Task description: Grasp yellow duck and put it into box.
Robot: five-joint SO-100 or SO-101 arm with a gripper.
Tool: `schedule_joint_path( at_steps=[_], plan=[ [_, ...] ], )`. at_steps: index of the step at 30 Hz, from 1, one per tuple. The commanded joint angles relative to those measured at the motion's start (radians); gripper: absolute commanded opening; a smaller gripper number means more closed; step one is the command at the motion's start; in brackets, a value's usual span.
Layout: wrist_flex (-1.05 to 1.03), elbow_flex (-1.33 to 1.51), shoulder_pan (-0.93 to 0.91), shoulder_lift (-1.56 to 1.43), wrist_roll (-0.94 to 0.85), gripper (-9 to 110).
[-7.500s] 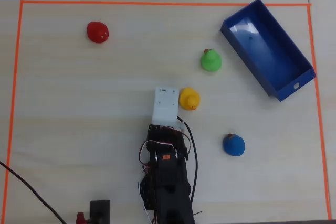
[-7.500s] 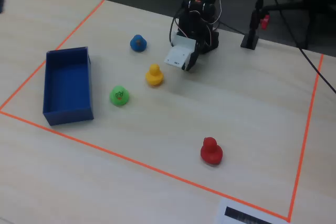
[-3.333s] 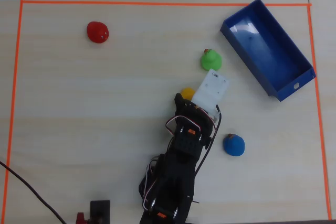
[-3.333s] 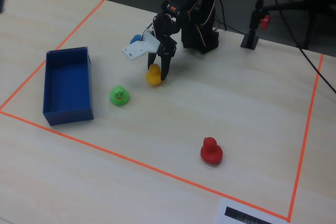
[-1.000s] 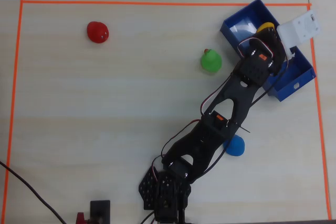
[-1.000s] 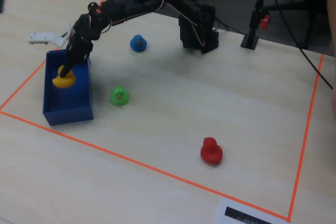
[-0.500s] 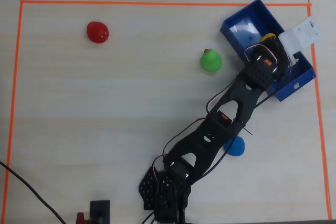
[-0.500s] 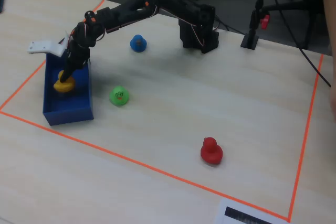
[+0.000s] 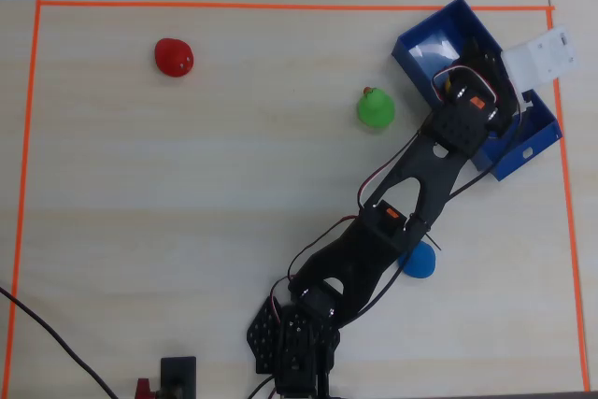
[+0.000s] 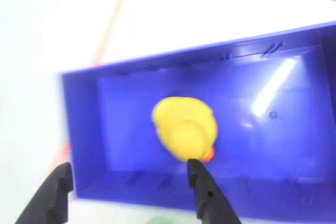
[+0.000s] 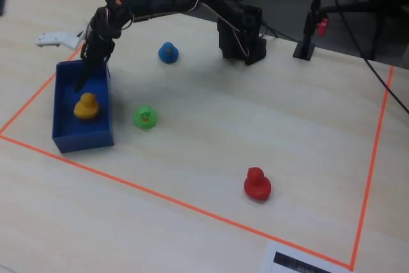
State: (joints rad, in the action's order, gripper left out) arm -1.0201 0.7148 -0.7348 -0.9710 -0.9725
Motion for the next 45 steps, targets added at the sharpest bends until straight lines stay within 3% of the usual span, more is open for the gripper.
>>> schedule_joint_path(
  at_steps=[1,5,7,14,24,45],
  plan=[
    [-0.038,-0.038,0.046,-0.207,0.13,28],
    [-0.187,0.146,0.144,-0.442,0.132,1],
    [-0.276,0.347,0.219,-0.6,0.086,0],
    [-0.175,1.184,0.442,-1.189,-0.084,0],
    [-0.193,1.985,0.565,-1.847,-0.325,0],
    [-0.287,2.375,0.696,-2.303,-0.356,0]
  ],
)
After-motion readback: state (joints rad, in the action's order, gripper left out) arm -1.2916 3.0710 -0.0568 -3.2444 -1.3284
